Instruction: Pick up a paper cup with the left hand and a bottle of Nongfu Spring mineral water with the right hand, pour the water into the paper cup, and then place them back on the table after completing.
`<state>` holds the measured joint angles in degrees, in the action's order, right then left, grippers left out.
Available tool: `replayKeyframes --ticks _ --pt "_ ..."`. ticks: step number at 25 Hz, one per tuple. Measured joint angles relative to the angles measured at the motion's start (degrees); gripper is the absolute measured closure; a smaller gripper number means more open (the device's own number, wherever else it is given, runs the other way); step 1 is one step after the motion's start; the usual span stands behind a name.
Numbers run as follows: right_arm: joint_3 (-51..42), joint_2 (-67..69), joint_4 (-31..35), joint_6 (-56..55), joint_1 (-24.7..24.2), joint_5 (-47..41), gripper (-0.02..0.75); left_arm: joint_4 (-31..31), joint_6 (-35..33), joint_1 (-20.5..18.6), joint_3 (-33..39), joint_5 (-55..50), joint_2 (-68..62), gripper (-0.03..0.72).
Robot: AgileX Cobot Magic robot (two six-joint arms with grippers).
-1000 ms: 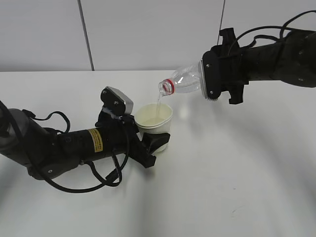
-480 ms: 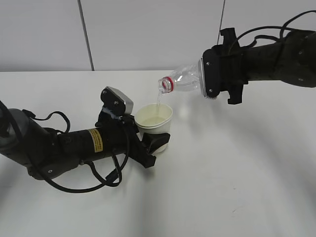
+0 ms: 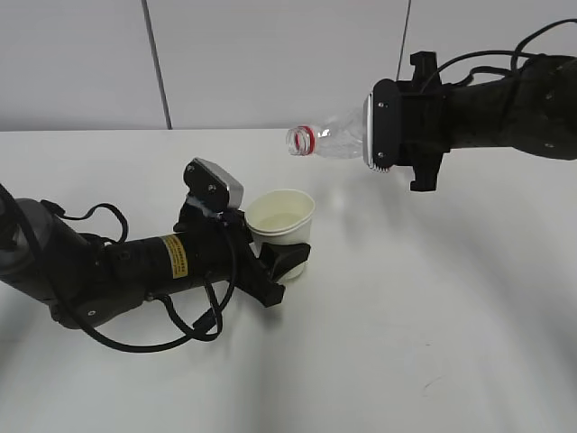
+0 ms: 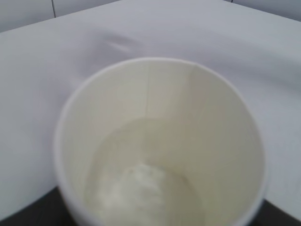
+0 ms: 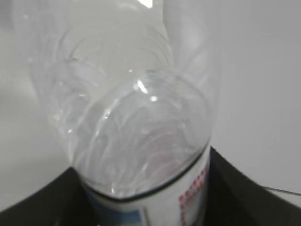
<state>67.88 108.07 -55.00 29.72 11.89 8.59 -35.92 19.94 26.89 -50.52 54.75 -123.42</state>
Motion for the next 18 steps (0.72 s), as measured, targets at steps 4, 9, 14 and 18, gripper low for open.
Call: replayKeyframes --ticks 4,9,14,18 --pt "0.0 0.0 0.0 -3.8 0.0 -0.48 0.343 0.12 0.0 0.0 0.0 0.0 0.0 0.282" --pt "0.0 0.0 0.0 -13.94 0.0 -0.52 0.343 1.17 0.0 0.0 0.0 0.0 0.0 0.283" --pt "0.0 0.0 0.0 -25.3 0.0 -0.52 0.343 2.19 0.0 0.0 0.0 0.0 0.0 0.283" --pt "0.0 0.0 0.0 -34.37 0.0 -0.42 0.343 3.15 0.0 0.0 0.0 0.0 0.0 0.283"
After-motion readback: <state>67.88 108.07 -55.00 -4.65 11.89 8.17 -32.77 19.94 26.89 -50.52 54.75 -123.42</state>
